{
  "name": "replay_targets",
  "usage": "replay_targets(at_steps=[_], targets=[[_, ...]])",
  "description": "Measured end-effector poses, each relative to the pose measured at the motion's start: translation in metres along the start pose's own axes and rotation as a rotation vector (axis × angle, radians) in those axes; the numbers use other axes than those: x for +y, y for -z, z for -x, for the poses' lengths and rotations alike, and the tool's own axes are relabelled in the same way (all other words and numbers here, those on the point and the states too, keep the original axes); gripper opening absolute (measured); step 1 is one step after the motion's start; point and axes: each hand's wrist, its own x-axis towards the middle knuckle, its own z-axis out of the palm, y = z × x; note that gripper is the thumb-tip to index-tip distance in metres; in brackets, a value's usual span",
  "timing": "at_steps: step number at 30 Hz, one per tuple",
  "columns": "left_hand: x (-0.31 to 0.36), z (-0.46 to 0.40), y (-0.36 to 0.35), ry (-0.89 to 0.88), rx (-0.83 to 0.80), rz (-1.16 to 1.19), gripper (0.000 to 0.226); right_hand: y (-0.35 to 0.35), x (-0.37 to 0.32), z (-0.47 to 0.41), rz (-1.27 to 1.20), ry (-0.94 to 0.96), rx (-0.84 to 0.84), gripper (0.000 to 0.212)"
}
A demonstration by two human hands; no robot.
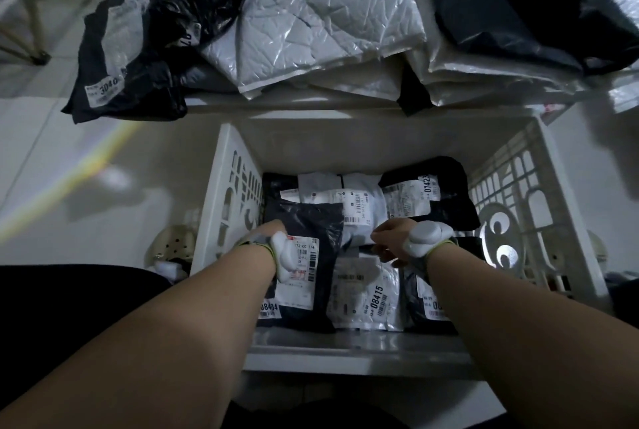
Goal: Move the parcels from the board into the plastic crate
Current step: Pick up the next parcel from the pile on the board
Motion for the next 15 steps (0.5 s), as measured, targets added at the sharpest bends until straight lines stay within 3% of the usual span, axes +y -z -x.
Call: replay_targets(at_steps=[2,4,6,15], targets=[[0.005,0.000,0.007,-0.048,-0.085,-0.067,0.011,0.003,0.003,-0.003,0.016,-0.002,0.012,0.020],[0.011,-0.004,0.008,-0.130,-0.126,-0.124,0.042,0.008,0.005,-0.004,0.046,-0.013,0.036,0.018],[0.017,0.003,0.004,-0.202,-0.077,-0.195,0.056,0.011,0.005,-0.006,0.071,-0.024,0.059,0.012],[0.043,-0.010,-0.029,-0.417,0.028,-0.416,0.060,0.016,0.015,-0.025,0.044,-0.066,0.135,0.033]])
